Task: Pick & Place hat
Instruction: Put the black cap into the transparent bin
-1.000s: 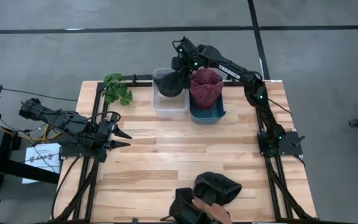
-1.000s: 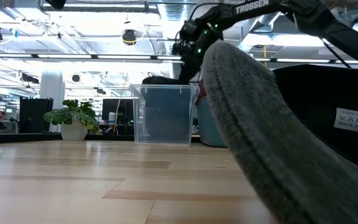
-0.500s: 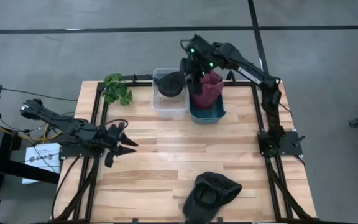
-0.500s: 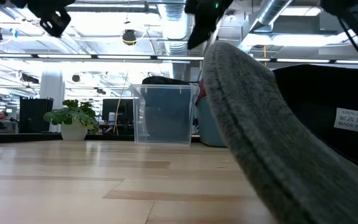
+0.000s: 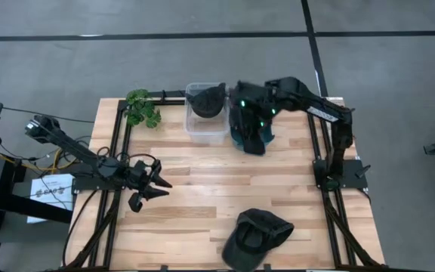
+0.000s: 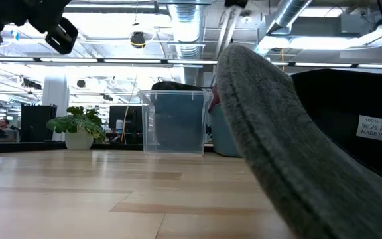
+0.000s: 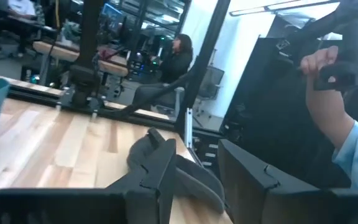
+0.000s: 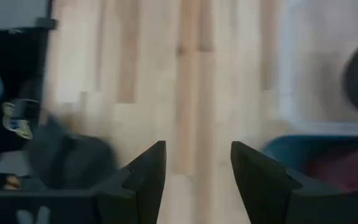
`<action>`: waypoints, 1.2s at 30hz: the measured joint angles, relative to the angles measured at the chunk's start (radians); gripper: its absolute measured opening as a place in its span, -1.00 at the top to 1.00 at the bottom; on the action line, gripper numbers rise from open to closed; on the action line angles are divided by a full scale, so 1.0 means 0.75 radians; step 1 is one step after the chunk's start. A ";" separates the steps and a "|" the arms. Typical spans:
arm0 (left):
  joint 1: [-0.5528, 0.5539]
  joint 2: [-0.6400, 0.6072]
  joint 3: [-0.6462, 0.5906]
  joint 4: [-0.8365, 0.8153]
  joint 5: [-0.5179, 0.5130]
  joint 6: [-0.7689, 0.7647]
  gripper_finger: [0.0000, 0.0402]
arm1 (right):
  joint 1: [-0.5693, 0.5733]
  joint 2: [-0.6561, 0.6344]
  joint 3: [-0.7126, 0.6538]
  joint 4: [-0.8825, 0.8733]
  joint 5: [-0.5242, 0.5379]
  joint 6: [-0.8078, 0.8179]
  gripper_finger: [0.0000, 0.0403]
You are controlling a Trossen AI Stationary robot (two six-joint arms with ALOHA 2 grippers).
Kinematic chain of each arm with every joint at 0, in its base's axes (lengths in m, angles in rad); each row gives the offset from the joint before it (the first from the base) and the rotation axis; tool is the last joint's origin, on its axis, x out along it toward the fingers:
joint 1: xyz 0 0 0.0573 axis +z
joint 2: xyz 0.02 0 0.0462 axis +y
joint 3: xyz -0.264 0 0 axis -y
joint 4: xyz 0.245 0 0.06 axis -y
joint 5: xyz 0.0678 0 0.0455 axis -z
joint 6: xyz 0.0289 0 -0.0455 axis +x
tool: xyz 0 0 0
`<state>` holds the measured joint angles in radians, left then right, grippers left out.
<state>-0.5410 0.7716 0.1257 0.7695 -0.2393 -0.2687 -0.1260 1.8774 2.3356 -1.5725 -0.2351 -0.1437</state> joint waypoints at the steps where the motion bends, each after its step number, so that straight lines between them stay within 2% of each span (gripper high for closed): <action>1: -0.011 0.051 -0.008 0.061 -0.001 -0.002 0.41 | 0.040 -0.010 -0.004 0.006 0.000 0.054 0.15; 4: -0.054 0.210 -0.009 0.205 0.000 -0.002 0.41 | 0.172 -0.044 -0.008 0.003 0.017 0.188 0.15; 8: -0.106 0.417 0.018 0.383 0.000 0.002 0.41 | 0.382 -0.082 -0.008 0.002 0.196 0.348 0.15; 14: -0.139 0.615 0.062 0.473 0.001 0.003 0.41 | 0.716 -0.101 -0.008 0.002 0.545 0.618 0.15; 20: -0.128 0.662 0.079 0.482 -0.027 0.035 0.41 | 1.041 -0.075 -0.025 0.006 0.972 0.983 0.15; 23: -0.110 0.661 0.100 0.512 -0.109 0.069 0.41 | 1.165 -0.080 -0.134 0.058 1.169 1.174 0.15; 27: -0.070 0.661 0.139 0.516 -0.118 0.074 0.41 | 1.316 -0.075 -0.335 0.055 1.369 1.518 0.15; 30: -0.040 0.661 0.163 0.515 -0.124 0.073 0.41 | 1.390 -0.076 -0.524 0.113 1.412 1.772 0.15; 32: -0.038 0.660 0.164 0.510 -0.111 0.068 0.41 | 1.428 -0.075 -0.655 0.208 1.424 1.867 0.15; 36: -0.047 0.660 0.164 0.509 -0.016 0.066 0.41 | 1.469 -0.075 -0.924 0.613 1.417 1.812 0.15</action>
<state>-0.5762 1.2668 0.2485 1.1514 -0.2516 -0.2196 0.9756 1.8214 1.6428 -1.1129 0.8279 1.2149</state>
